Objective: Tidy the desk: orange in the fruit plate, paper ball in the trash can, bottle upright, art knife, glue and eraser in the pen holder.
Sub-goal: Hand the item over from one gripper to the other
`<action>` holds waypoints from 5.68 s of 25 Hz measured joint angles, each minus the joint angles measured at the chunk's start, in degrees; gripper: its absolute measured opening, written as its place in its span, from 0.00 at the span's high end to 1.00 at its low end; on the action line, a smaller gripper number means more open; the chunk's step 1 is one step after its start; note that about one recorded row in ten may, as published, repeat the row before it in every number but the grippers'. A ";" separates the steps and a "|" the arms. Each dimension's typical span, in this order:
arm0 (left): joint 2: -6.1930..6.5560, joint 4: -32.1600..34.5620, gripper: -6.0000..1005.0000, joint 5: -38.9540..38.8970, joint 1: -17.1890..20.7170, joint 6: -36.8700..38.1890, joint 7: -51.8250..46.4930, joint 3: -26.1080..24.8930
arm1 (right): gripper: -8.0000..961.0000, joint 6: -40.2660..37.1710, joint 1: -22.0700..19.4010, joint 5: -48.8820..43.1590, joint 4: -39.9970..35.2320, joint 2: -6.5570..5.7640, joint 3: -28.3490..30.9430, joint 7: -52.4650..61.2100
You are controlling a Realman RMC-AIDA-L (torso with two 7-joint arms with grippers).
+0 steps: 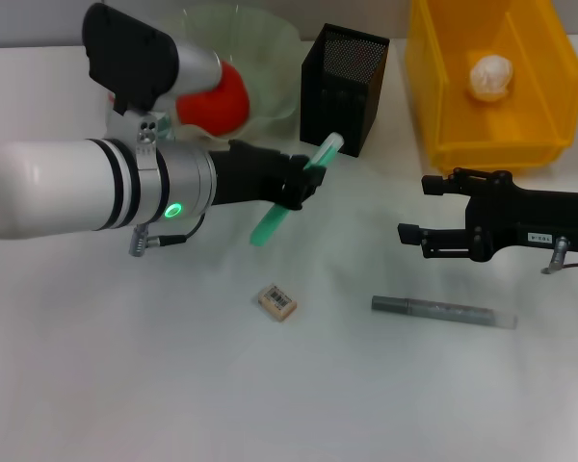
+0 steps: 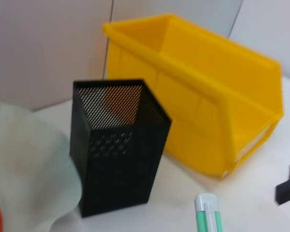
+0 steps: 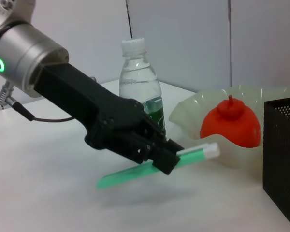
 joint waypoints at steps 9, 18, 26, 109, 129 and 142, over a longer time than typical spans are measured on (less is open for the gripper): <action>-0.18 -1.46 0.81 -21.24 2.74 -1.18 21.37 -1.68 | 0.14 -0.72 -0.31 0.02 0.00 0.00 0.24 0.04; -0.34 -9.73 0.81 -45.97 0.23 -0.92 43.75 -2.76 | 0.14 -0.73 -0.36 0.02 0.00 0.09 0.35 0.18; -0.65 -20.80 0.81 -67.99 -5.53 0.80 63.23 -1.99 | 0.14 -0.72 -0.35 0.02 0.00 0.10 0.36 0.31; 0.08 -55.18 0.81 -94.59 -7.56 49.96 84.39 11.86 | 0.14 -31.87 3.06 3.98 11.69 -0.15 18.81 7.67; 0.49 -55.21 0.81 -94.69 -6.68 51.53 83.10 11.65 | 0.14 -32.46 3.53 4.39 14.08 0.36 19.16 8.07; 1.52 -55.71 0.81 -91.81 -7.78 55.77 78.52 11.92 | 0.14 -34.83 4.61 4.24 14.15 1.30 18.33 8.42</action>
